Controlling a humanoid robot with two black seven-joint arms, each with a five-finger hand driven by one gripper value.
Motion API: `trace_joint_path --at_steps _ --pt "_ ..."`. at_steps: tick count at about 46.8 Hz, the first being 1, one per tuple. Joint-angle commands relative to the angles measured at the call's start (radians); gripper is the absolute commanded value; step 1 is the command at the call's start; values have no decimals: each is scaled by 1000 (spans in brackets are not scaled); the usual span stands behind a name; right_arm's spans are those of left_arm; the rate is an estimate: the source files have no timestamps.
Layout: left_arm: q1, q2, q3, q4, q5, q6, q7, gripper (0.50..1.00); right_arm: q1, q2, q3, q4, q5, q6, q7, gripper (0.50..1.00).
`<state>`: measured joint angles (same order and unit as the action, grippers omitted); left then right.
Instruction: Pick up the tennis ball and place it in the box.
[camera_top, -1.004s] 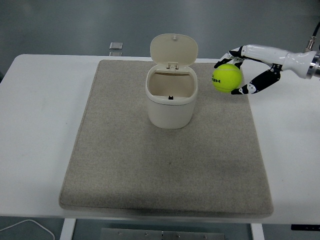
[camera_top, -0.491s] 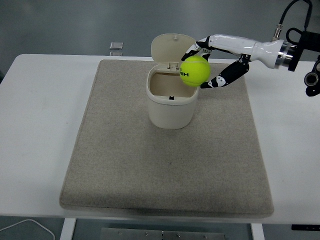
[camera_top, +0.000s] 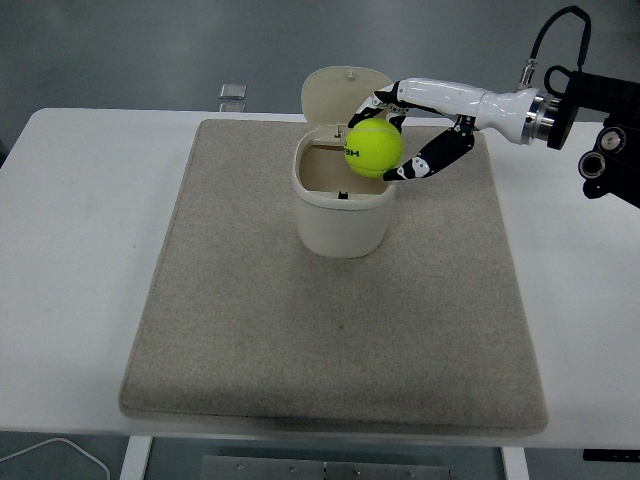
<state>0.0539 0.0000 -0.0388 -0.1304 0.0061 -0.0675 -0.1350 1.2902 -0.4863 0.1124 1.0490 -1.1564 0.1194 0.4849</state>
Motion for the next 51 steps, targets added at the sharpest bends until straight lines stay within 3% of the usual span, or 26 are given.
trace_joint_path --at_steps 1,19,30,46,51 --pt "0 0 0 0 0 0 0 992 0 0 0 0 12 2 0 511" --pt "0 0 -1 0 0 0 0 992 -5 -2 -2 2 37 13 1 717" --pt "1 0 0 0 0 0 0 992 -9 -5 -2 2 41 25 1 750" --pt "0 0 0 0 0 0 0 992 -11 -11 -2 2 41 39 1 756" --pt "0 0 0 0 0 0 0 992 -11 -12 -2 2 41 45 1 793"
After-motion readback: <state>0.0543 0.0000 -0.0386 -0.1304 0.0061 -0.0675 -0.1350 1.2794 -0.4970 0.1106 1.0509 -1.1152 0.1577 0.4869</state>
